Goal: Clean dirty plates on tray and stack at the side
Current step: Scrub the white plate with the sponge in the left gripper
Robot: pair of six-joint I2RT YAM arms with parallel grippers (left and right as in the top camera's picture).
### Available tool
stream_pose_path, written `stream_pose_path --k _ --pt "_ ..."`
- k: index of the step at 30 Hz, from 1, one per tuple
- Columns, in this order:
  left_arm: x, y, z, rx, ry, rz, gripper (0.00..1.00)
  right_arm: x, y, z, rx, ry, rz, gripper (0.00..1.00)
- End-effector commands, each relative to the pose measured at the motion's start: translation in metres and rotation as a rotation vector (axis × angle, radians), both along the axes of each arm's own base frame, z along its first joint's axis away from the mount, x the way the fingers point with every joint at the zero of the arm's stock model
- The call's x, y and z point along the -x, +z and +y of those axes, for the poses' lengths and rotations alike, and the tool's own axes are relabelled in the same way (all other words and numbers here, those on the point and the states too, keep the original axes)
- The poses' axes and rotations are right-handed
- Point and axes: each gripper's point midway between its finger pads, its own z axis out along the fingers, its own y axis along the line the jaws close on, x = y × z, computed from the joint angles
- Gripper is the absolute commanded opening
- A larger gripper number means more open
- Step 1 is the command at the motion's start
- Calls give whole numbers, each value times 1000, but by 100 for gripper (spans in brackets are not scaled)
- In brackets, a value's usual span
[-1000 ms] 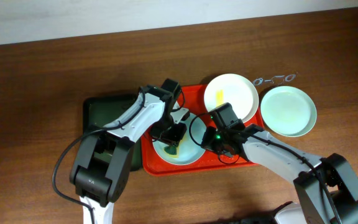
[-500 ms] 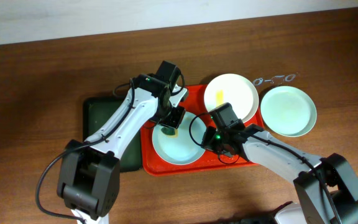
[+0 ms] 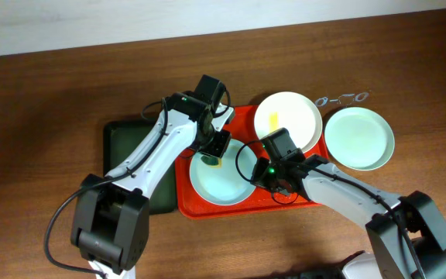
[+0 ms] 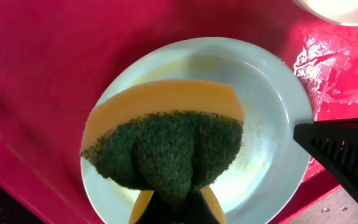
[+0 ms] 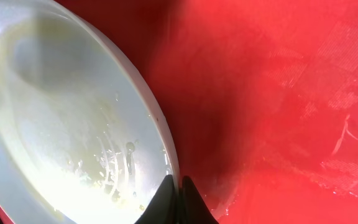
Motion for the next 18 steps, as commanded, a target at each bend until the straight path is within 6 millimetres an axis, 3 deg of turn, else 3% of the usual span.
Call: stream_pose_path --k 1,13,18 --pt "1 -3 6 -6 19 0 0 2 -3 0 9 -3 4 4" --pt "-7 -15 16 -60 55 -47 0 1 -3 0 9 -4 4 4" --pt "-3 -33 18 -55 90 -39 0 2 -3 0 9 -3 5 4"
